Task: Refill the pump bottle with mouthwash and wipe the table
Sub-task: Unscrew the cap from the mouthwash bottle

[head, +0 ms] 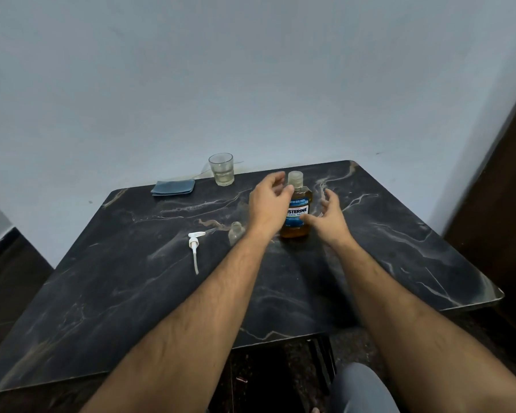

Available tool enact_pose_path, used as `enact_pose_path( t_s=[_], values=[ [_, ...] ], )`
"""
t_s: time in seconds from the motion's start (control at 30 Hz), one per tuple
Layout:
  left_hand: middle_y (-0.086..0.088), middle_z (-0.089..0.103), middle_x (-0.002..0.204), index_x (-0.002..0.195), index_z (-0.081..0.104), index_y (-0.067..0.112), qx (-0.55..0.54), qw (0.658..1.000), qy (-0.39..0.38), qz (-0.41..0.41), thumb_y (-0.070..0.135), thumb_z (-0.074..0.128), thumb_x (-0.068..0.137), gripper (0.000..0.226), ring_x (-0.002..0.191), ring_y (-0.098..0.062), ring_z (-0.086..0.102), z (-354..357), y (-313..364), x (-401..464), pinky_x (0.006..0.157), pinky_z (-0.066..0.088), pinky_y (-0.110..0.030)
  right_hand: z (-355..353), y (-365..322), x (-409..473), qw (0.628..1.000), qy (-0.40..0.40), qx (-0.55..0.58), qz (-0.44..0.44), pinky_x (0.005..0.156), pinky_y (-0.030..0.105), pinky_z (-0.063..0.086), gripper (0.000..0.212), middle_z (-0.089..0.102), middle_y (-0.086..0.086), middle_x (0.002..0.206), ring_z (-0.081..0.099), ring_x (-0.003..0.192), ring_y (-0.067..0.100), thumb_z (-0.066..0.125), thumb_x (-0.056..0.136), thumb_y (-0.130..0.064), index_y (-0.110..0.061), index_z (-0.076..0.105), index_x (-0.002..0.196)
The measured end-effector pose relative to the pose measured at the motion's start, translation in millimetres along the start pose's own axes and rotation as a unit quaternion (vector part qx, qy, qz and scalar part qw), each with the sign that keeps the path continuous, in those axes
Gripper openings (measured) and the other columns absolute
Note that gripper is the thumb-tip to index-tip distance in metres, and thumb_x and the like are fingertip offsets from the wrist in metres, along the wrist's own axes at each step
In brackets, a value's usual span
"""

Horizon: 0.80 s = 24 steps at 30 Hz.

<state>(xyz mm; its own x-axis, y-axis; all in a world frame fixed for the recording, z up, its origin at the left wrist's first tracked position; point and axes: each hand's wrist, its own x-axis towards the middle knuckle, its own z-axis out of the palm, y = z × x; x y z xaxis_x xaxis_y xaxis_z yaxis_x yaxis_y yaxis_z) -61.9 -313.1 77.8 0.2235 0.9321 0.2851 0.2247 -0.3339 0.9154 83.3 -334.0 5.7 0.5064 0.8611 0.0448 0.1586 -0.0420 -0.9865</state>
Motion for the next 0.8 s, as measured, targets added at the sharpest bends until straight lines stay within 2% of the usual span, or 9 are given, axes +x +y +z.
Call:
enact_pose_path(
  t_s=[0.07, 0.13, 0.23, 0.3, 0.37, 0.47, 0.67, 0.8],
  values=[
    [-0.001, 0.053, 0.146, 0.144, 0.047, 0.014, -0.001, 1.000, -0.019, -0.020, 0.017, 0.063, 0.095, 0.051, 0.129, -0.011, 0.053, 4.6, 0.0, 18.0, 0.107, 0.045, -0.032, 0.9, -2.3, 7.9, 0.999, -0.053, 0.010, -0.002, 0.117, 0.050, 0.031, 0.097, 0.030, 0.011, 0.159, 0.032, 0.145, 0.025, 0.075, 0.082, -0.004, -0.021, 0.015, 0.156],
    [-0.003, 0.047, 0.151, 0.147, 0.042, 0.012, -0.016, 0.999, -0.032, -0.041, 0.014, 0.062, 0.095, 0.056, 0.135, -0.015, 0.048, 7.3, -1.7, 33.3, 0.111, 0.042, -0.036, 2.6, -4.8, 14.5, 0.996, -0.087, 0.022, -0.004, 0.115, 0.049, 0.035, 0.091, 0.037, 0.012, 0.155, 0.038, 0.141, 0.025, 0.073, 0.084, -0.002, -0.016, 0.017, 0.155],
    [-0.005, 0.047, 0.151, 0.149, 0.039, 0.011, -0.043, 0.995, -0.071, -0.055, 0.013, 0.062, 0.096, 0.058, 0.135, -0.017, 0.048, 11.7, -4.1, 45.9, 0.112, 0.041, -0.038, 5.2, -5.1, 20.8, 0.994, -0.106, 0.036, -0.015, 0.107, 0.048, 0.046, 0.066, 0.059, 0.013, 0.132, 0.059, 0.122, 0.025, 0.071, 0.085, 0.001, -0.008, 0.040, 0.142],
    [-0.005, 0.052, 0.146, 0.148, 0.040, 0.012, -0.044, 0.992, -0.101, -0.058, 0.016, 0.062, 0.096, 0.057, 0.131, -0.016, 0.051, 15.3, -6.9, 48.4, 0.112, 0.042, -0.039, 6.3, -1.9, 22.2, 0.995, -0.092, 0.025, -0.034, 0.101, 0.049, 0.050, 0.051, 0.066, 0.013, 0.119, 0.065, 0.111, 0.025, 0.073, 0.084, -0.001, -0.004, 0.051, 0.130],
    [-0.002, 0.057, 0.141, 0.142, 0.050, 0.015, -0.017, 0.993, -0.111, -0.039, 0.020, 0.063, 0.095, 0.049, 0.127, -0.014, 0.054, 18.0, -10.5, 48.1, 0.110, 0.044, -0.040, 4.8, 0.8, 18.8, 0.995, -0.087, 0.032, -0.044, 0.098, 0.047, 0.053, 0.043, 0.069, 0.012, 0.115, 0.067, 0.107, 0.024, 0.073, 0.084, -0.002, -0.004, 0.056, 0.124],
    [-0.001, 0.062, 0.134, 0.134, 0.059, 0.016, -0.009, 0.992, -0.125, -0.017, 0.021, 0.063, 0.095, 0.039, 0.122, -0.012, 0.058, 18.5, -13.2, 44.4, 0.106, 0.048, -0.039, -2.8, 6.1, 7.3, 0.992, -0.093, 0.064, -0.050, 0.095, 0.042, 0.055, 0.042, 0.070, 0.010, 0.113, 0.068, 0.107, 0.023, 0.072, 0.085, -0.002, -0.005, 0.057, 0.123],
    [0.000, 0.062, 0.136, 0.141, 0.050, 0.012, -0.038, 0.976, -0.214, 0.007, 0.015, 0.058, 0.098, 0.044, 0.123, -0.009, 0.058, 8.7, -13.3, 26.6, 0.103, 0.049, -0.028, -16.7, 16.2, -9.3, 0.984, -0.151, 0.073, -0.054, 0.097, 0.043, 0.053, 0.045, 0.068, 0.009, 0.117, 0.066, 0.111, 0.023, 0.074, 0.085, -0.008, -0.012, 0.054, 0.125],
    [-0.001, 0.069, 0.124, 0.130, 0.058, 0.014, -0.050, 0.977, -0.204, 0.023, 0.015, 0.059, 0.098, 0.033, 0.115, -0.011, 0.064, 8.2, -14.5, 17.1, 0.098, 0.054, -0.032, -13.6, 13.2, -17.4, 0.982, -0.161, 0.063, -0.069, 0.098, 0.045, 0.052, 0.040, 0.067, 0.009, 0.116, 0.065, 0.111, 0.024, 0.073, 0.085, -0.006, -0.019, 0.054, 0.118]
  ],
)
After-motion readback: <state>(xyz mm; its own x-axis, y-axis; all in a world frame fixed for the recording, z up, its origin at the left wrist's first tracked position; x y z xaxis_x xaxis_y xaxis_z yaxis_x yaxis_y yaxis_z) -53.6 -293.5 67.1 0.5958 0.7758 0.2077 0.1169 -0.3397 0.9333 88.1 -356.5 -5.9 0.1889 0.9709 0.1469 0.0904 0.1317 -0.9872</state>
